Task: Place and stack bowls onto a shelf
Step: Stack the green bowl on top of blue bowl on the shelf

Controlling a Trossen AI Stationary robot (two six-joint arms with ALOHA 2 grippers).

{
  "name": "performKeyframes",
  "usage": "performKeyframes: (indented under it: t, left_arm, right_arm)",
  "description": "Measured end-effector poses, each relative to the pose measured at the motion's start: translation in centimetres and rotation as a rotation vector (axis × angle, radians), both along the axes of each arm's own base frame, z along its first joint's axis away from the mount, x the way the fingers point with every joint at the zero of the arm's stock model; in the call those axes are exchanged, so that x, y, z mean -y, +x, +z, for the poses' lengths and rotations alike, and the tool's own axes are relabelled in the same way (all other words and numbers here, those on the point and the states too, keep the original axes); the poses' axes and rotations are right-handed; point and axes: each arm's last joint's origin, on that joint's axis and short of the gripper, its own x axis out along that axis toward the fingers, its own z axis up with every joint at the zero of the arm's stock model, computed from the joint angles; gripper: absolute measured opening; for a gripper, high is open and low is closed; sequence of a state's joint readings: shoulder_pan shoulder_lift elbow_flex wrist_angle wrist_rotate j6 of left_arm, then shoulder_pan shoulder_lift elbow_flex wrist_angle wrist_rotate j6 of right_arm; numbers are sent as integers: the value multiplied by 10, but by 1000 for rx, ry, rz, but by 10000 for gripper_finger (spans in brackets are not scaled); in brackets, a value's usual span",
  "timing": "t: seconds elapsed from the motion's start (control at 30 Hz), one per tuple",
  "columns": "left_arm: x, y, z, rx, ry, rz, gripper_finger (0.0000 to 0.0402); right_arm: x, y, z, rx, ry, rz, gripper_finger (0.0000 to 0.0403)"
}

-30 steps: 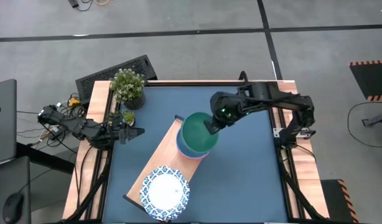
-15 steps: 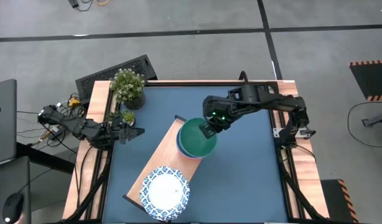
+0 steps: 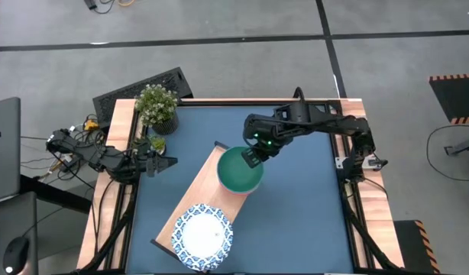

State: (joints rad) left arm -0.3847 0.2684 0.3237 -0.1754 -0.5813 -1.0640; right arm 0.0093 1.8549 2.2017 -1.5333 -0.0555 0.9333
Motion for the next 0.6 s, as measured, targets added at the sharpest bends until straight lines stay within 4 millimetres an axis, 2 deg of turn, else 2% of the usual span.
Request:
performKeyframes:
  t: [0.2, 0.47, 0.6]
  left_arm:
    - [0, 0, 0, -2, 2, 0, 121]
    - [0, 0, 0, -3, 2, 1, 121]
    - [0, 0, 0, -3, 2, 1, 121]
  right_arm:
    - [2, -4, 12, 86, 1, -5, 78]
    - [4, -25, 33, 169, -15, -27, 79]
    - [2, -27, 35, 177, -16, -23, 79]
